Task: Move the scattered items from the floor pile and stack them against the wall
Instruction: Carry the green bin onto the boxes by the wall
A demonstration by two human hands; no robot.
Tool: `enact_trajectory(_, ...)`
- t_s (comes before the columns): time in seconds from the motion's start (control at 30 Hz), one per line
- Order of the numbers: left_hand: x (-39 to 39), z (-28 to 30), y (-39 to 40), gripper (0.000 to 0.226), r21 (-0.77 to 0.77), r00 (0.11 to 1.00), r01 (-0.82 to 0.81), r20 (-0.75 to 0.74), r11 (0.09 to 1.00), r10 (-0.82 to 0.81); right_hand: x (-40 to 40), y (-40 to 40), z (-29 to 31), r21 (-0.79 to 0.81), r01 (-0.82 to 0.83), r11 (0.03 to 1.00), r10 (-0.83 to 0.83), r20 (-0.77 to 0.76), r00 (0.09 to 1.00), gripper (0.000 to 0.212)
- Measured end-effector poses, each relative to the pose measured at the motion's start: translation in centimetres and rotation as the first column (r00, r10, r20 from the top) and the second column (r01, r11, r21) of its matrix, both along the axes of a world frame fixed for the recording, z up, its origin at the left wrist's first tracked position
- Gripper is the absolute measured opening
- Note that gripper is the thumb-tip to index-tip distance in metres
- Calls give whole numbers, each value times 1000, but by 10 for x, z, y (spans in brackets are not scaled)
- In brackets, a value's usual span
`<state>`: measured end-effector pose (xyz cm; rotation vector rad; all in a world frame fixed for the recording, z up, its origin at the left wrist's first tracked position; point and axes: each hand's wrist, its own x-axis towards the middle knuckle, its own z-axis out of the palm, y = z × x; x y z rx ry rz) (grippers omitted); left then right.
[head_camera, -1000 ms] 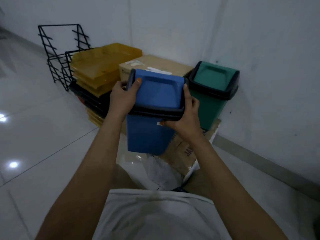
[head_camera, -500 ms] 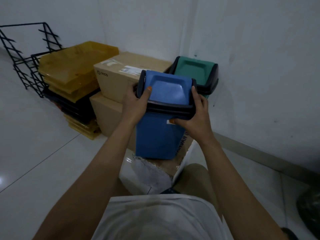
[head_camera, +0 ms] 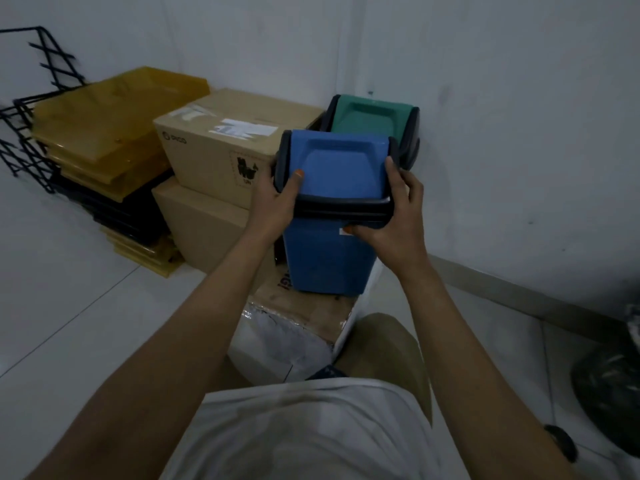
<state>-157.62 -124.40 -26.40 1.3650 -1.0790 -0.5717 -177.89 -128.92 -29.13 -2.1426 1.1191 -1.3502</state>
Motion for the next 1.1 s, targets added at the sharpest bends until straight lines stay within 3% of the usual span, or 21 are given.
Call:
enact_trajectory(0.17, 19, 2, -11, 36, -20, 996, 58, 76, 998, -56, 28, 10, -17, -64, 152, 986, -151, 18, 988, 109)
enact_trajectory(0.33, 30, 0, -23, 41, -1, 981, -22, 190, 1000, 22, 45, 17, -19, -124, 264, 957, -268, -13, 963, 103)
enact_trajectory(0.57, 29, -13, -21, 65, 77, 951, -159, 281, 984, 132, 53, 26, -17, -137, 328, 935, -333, -15, 943, 99)
enact_trajectory(0.73, 24, -22, 10, 59, 71, 954, -122, 283, 990, 98, 60, 37, -11, -86, 505, 859, -509, -260, 821, 106)
enact_trajectory(0.83, 32, -26, 29, 54, 64, 958, -128, 266, 990, 107, 64, 46, -4, -54, 541, 839, -525, -341, 780, 112)
enact_trajectory(0.97, 51, -40, 55, 47, 148, 949, -133, 304, 980, 83, 84, 78, -4, -123, 483, 867, -498, -178, 849, 98)
enact_trajectory(1.1, 58, -46, 76, 43, 260, 948, -177, 306, 949, 93, 110, 93, -13, -146, 220, 965, -218, 31, 976, 52)
